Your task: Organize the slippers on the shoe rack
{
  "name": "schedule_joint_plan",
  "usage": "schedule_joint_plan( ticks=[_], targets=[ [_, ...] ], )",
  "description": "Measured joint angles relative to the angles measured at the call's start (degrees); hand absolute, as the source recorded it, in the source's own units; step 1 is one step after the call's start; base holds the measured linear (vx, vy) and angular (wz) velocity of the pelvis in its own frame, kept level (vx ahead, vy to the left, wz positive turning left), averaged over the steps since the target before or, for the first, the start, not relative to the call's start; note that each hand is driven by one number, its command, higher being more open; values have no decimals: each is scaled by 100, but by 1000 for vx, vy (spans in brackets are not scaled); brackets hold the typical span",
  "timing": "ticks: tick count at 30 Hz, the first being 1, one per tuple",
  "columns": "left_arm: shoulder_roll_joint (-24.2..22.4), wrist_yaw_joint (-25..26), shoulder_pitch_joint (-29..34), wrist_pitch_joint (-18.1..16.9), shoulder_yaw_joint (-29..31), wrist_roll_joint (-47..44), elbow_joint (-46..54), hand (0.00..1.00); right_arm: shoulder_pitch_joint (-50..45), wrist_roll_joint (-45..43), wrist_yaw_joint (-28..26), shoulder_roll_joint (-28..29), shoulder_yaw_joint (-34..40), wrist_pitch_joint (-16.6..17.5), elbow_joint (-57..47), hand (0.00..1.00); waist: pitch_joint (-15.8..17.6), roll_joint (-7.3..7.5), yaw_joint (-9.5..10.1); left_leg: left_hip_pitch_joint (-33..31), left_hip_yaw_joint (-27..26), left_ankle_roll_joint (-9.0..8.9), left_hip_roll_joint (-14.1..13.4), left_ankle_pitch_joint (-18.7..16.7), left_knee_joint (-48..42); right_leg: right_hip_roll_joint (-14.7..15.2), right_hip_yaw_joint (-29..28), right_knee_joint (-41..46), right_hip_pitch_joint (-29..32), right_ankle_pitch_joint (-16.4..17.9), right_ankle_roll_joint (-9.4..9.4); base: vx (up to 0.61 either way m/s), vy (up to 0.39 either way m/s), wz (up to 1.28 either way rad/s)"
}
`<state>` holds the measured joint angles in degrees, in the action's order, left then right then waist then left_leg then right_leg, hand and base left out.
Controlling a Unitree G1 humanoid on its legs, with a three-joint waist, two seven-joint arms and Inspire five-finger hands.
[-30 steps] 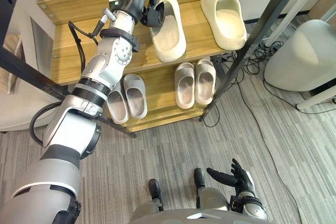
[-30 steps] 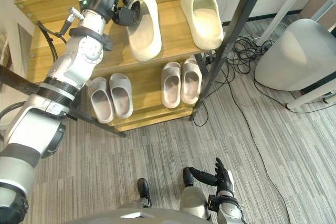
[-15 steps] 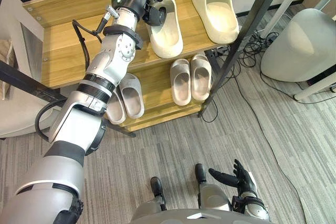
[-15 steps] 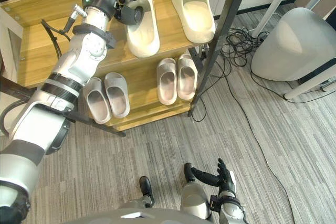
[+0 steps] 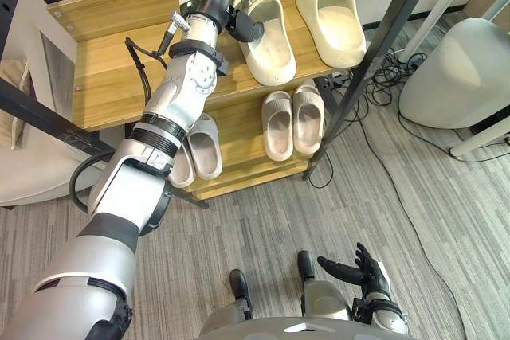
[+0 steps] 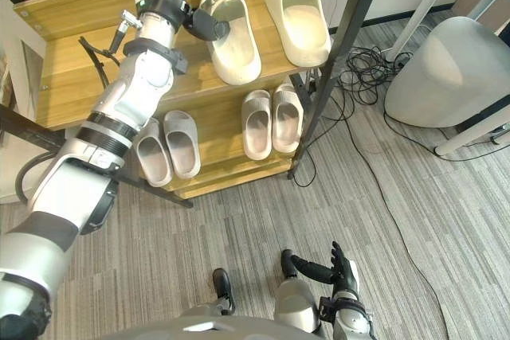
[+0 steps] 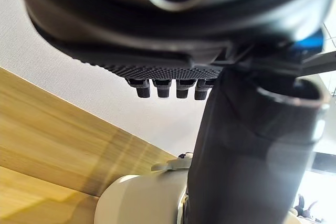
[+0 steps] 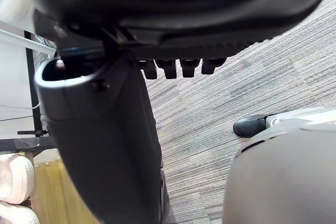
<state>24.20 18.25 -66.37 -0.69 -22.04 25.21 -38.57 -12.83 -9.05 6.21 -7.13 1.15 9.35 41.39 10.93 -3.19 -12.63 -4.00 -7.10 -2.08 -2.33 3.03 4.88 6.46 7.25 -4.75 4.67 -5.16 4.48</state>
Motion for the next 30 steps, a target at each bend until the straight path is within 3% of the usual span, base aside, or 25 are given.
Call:
schedule_joint_plan(
  ticks=[6,11,22,30],
  targets=[
    [-182,9,3,0,1,-104,58,100,32,0,2,-25,-4,-5,122,100,23,-34,37,83,43,3,14,3,0,15,50,0,-111,4,1,8,12,3],
    [-247,72,141,-12,8,-234,694,100,71,1,9,-45,-9,-11,225,100,32,-51,120,84,105,21,26,15,0,27,101,0,-138,7,2,-6,8,5],
    [-680,314,1397,-138,577,-931,2075,100,79,29,35,-106,-71,-32,299,100,28,-59,280,120,248,21,35,58,0,35,247,1,-250,22,9,-2,11,7],
    [-1137,381,2654,-341,921,-2203,2739,100,83,150,78,-143,-73,-123,355,100,22,-66,472,185,364,15,36,81,2,35,380,16,-369,53,3,-6,11,7]
  ],
)
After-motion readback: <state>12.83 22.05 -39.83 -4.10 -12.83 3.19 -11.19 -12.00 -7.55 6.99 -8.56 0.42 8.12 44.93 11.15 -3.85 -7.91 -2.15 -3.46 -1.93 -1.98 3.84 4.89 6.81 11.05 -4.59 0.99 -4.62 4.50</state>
